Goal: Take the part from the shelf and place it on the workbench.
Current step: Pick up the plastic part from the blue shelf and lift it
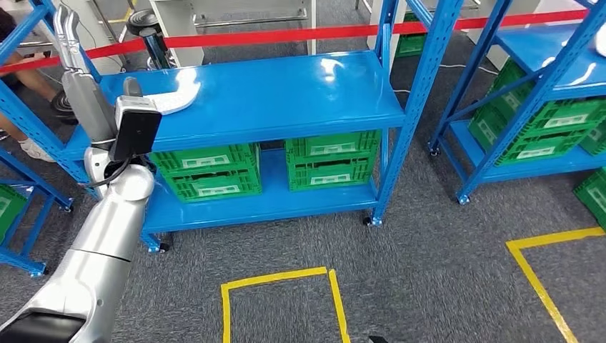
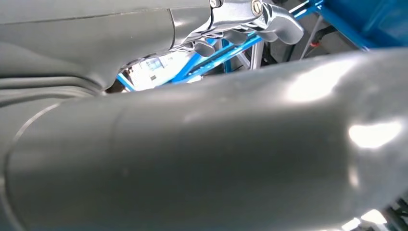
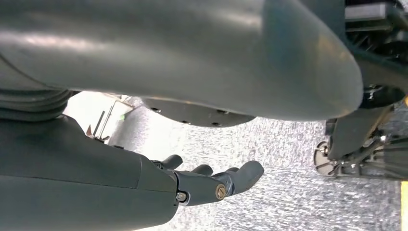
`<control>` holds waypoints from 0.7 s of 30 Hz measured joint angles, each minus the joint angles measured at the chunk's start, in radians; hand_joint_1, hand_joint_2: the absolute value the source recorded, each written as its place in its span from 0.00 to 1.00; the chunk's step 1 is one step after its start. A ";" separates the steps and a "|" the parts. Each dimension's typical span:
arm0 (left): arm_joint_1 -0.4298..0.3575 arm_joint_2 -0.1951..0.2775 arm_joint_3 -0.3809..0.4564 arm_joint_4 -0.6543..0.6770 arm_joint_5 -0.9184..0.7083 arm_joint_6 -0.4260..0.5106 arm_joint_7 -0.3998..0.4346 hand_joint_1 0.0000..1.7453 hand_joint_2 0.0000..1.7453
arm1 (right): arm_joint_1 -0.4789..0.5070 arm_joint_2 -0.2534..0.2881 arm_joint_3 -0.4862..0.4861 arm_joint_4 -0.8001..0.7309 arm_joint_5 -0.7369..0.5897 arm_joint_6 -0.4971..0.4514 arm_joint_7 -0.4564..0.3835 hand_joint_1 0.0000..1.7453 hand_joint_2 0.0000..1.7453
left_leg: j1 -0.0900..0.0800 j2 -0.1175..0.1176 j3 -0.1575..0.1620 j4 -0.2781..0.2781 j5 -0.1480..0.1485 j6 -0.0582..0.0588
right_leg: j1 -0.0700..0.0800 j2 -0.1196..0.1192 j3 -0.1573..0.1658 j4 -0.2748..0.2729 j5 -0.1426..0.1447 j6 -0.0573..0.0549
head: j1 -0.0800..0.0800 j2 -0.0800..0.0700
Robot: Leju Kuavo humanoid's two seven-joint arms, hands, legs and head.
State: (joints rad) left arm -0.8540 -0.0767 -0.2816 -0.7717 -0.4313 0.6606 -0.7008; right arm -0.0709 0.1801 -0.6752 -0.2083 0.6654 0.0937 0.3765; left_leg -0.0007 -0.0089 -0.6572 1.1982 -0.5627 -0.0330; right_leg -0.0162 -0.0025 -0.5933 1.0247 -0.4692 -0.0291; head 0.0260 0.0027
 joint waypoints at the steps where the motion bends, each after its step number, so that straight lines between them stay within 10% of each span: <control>1: 0.002 0.002 -0.002 0.003 0.000 0.000 0.000 0.00 0.00 | 0.000 0.000 0.000 0.000 0.002 0.000 0.000 0.00 0.00 | 0.003 0.001 -0.040 0.063 -0.016 -0.004 | 0.000 0.000 0.007 0.000 -0.006 -0.001 | 0.000 0.000; 4: 0.004 0.007 -0.007 0.010 0.000 0.000 0.000 0.00 0.00 | 0.002 -0.002 0.000 0.000 0.007 0.000 0.000 0.00 0.00 | 0.010 0.003 -0.078 0.071 0.041 -0.009 | -0.003 0.003 0.033 0.000 -0.028 0.004 | 0.000 0.000; 8: -0.008 0.013 -0.011 0.012 0.000 0.000 0.000 0.00 0.00 | 0.001 -0.005 0.000 0.000 0.007 -0.001 -0.002 0.00 0.00 | 0.005 0.006 0.017 -0.157 0.150 0.005 | -0.002 0.004 0.067 -0.003 -0.062 0.026 | 0.000 0.000; 13: -0.021 0.013 -0.014 0.013 -0.001 -0.001 0.000 0.00 0.00 | -0.002 -0.010 0.000 0.000 0.007 -0.001 0.000 0.00 0.00 | 0.003 -0.001 0.055 -0.179 0.121 0.046 | -0.004 0.002 0.054 0.061 -0.067 0.051 | 0.004 0.000; 18: -0.023 0.011 -0.020 0.023 -0.009 -0.001 0.000 0.00 0.00 | 0.001 -0.012 0.000 0.000 0.007 -0.001 -0.001 0.00 0.00 | -0.001 -0.005 0.094 -0.180 0.083 0.057 | -0.001 0.003 -0.134 0.274 -0.132 0.055 | 0.008 0.000; 21: -0.029 0.004 -0.023 0.031 -0.019 -0.002 0.000 0.00 0.00 | 0.003 -0.012 0.000 0.000 0.006 -0.001 0.000 0.00 0.00 | -0.002 -0.006 0.131 -0.180 0.052 0.051 | 0.002 0.002 -0.110 0.115 -0.006 0.044 | 0.008 0.000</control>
State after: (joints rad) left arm -0.8833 -0.0722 -0.3047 -0.7406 -0.4500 0.6588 -0.7004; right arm -0.0682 0.1678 -0.6755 -0.2083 0.6712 0.0931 0.3768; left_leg -0.0026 -0.0150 -0.5264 1.0184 -0.5104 0.0176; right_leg -0.0138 -0.0006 -0.7032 1.1397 -0.4756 0.0149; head 0.0337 0.0027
